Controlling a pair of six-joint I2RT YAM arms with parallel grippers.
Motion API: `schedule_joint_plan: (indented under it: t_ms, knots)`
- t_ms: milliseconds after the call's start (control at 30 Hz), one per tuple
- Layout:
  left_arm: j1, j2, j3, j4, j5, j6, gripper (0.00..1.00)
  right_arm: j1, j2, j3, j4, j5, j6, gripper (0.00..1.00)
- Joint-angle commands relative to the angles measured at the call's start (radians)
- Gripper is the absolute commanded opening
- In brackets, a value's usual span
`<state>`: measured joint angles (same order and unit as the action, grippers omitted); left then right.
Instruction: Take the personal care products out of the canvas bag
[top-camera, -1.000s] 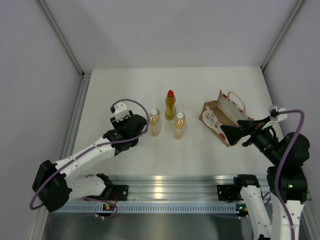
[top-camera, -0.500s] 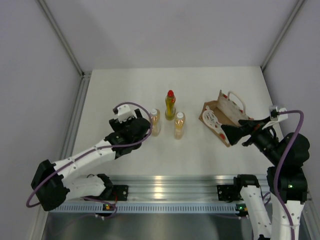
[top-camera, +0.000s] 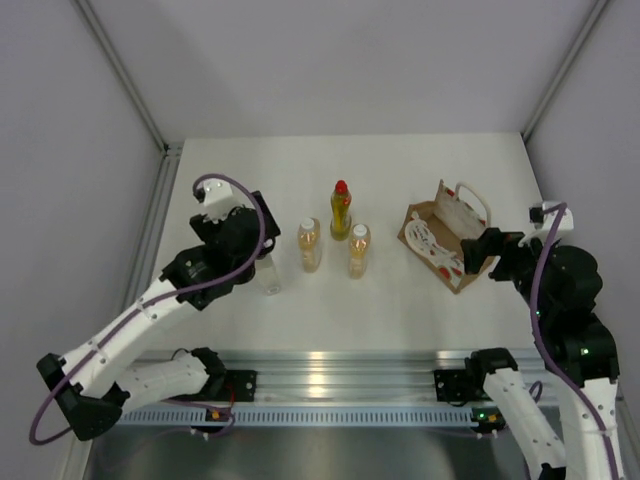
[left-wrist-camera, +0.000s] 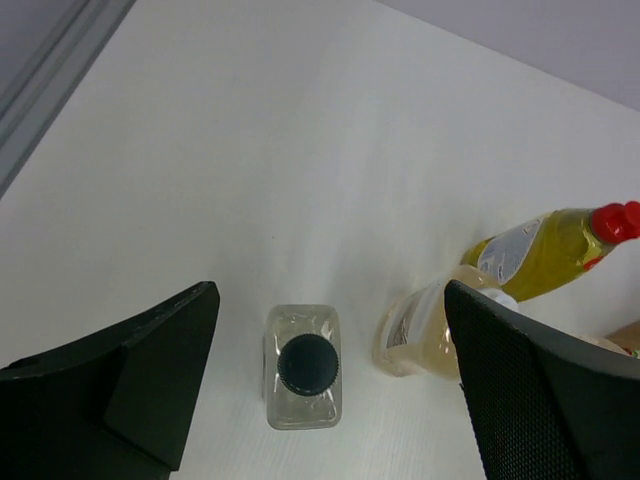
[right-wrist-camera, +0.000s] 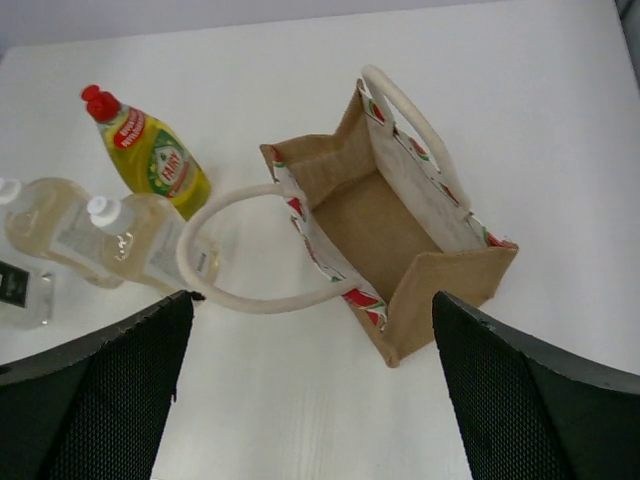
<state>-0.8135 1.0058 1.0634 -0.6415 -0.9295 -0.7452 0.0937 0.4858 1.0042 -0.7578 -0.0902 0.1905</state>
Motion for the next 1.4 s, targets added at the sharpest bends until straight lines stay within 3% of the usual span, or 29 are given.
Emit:
schedule_joint_plan:
  t_ms: [0,100,133,200,233,267,300,533,700,933,1067,1367]
  knots:
    - [0.089,-0.004,0.098,-0.187,0.079,0.052,0.99,0.096,0.007,0.020,-0.034,0.286,-0.102,0.99]
    - [0.273,-0.029,0.109,-0.213,0.219,0.128,0.99,0.162,0.000,0.011,-0.043,0.418,-0.109,0.99]
    - [0.415,-0.056,0.107,-0.211,0.353,0.151,0.99,0.181,-0.001,0.011,-0.049,0.434,-0.117,1.00]
    - [0.573,-0.090,0.096,-0.205,0.496,0.245,0.99,0.219,-0.010,0.013,-0.061,0.478,-0.114,1.00]
    - [0.708,-0.099,0.092,-0.205,0.556,0.277,0.99,0.227,-0.012,0.016,-0.077,0.486,-0.111,1.00]
    - [0.758,-0.110,0.084,-0.208,0.643,0.308,0.98,0.238,-0.024,0.020,-0.083,0.497,-0.108,1.00]
    - [0.780,-0.140,0.076,-0.216,0.635,0.326,0.98,0.239,-0.033,0.022,-0.089,0.513,-0.106,1.00]
    - [0.745,-0.339,0.017,-0.257,0.638,0.368,0.98,0.270,-0.142,0.027,-0.147,0.534,-0.094,1.00]
    - [0.697,-0.499,0.062,-0.339,0.623,0.421,0.98,0.270,-0.187,0.060,-0.192,0.514,-0.094,0.99]
    - [0.515,-0.599,0.174,-0.495,0.448,0.423,0.99,0.273,-0.213,0.073,-0.207,0.510,-0.088,0.99]
    - [0.478,-0.661,0.190,-0.514,0.364,0.425,0.99,0.271,-0.207,0.070,-0.204,0.523,-0.086,1.00]
    - [0.456,-0.665,0.168,-0.504,0.347,0.406,0.99,0.271,-0.185,0.066,-0.201,0.524,-0.083,0.99]
